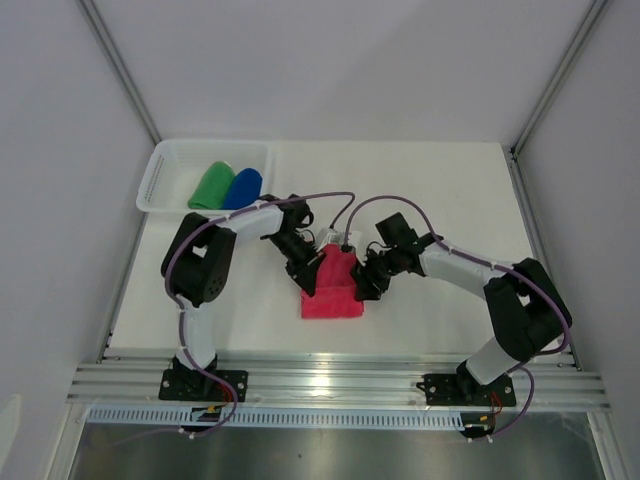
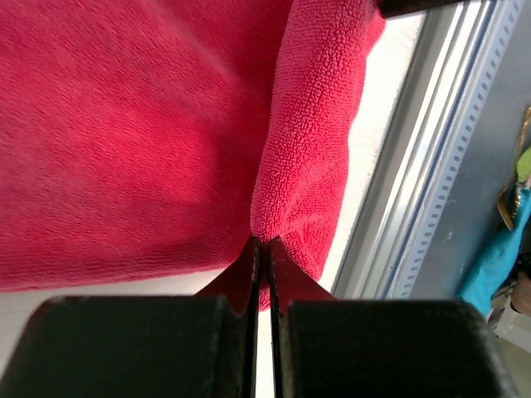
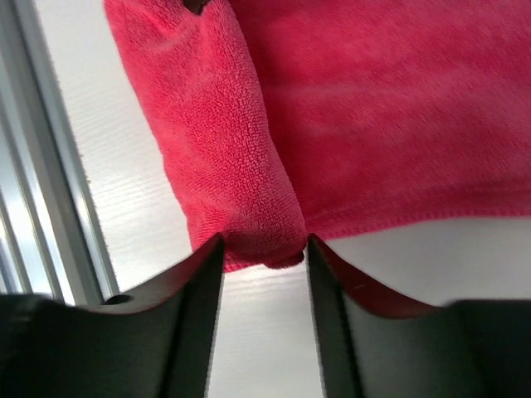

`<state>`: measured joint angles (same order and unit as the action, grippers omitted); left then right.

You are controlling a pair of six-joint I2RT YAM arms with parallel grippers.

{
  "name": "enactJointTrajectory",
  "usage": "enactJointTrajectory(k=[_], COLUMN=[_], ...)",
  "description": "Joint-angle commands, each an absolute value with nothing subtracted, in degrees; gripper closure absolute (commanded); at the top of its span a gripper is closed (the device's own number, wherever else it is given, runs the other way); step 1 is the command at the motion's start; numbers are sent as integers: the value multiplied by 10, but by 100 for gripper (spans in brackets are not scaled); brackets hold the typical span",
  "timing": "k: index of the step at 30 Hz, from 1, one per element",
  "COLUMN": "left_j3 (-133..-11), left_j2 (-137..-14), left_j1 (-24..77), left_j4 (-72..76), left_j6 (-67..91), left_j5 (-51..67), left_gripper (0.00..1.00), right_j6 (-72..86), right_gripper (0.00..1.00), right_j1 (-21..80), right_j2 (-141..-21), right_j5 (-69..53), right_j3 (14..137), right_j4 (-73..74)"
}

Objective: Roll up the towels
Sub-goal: Fold the towel

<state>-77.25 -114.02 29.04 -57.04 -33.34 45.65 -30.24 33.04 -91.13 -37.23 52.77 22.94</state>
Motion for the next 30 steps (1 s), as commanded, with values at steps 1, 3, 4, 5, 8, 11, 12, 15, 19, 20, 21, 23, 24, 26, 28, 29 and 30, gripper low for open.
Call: enactJointTrajectory(k=[1, 3, 4, 5, 8, 11, 12, 15, 19, 20, 21, 23, 24, 26, 28, 29, 30], left_j3=[-814, -819, -825, -825, -836, -847, -848, -848, -848, -847, -848, -849, -851, -851, -859, -862, -867], left_j2=[-1156, -1168, -1170, -1172, -1178, -1187, -1187, -1191, -1183, -1179, -1173, -1157, -1149, -1128, -1115, -1109, -1098], left_j1=[295, 295, 295, 295, 296, 299, 300, 300, 301, 301, 301, 299, 298, 293, 283, 279, 273], left_j4=[-569, -569, -568, -567, -568, -570, -570, -569, -567, -567, -567, -567, -567, -566, -569, -571, -576], left_j6=[-324, -320, -319, -316, -316, -317, -316, -313, -309, -307, -306, -304, -304, -301, -301, -300, -301], left_j5=[446, 434, 430, 426, 415, 405, 401, 400, 396, 397, 399, 402, 403, 403, 405, 410, 412], left_gripper=[99, 99, 98, 98, 94, 94, 93, 89, 82, 80, 77, 74, 72, 69, 66, 66, 66], right_j6=[-275, -258, -254, -254, -300, -330, -323, -289, -265, -261, -258, -237, -232, -219, -205, -189, -181], right_gripper=[46, 43, 43, 43, 44, 45, 45, 45, 52, 55, 61, 65, 67, 68, 68, 68, 68], right_j1=[329, 329, 330, 335, 391, 431, 432, 438, 443, 446, 449, 452, 452, 453, 449, 447, 446], right_j2=[-859, -811, -796, -780, -738, -729, -731, -768, -846, -872, -883, -894, -894, -890, -897, -902, -910], right_j5=[-307, -250, -237, -228, -220, -256, -283, -275, -244, -236, -231, -220, -217, -204, -197, -199, -202], right_j3=[523, 494, 485, 476, 444, 421, 411, 420, 460, 469, 476, 484, 483, 483, 489, 496, 499], right_j4=[225, 187, 172, 149, 126, 88, 74, 37, 70, 82, 90, 101, 103, 107, 120, 127, 132])
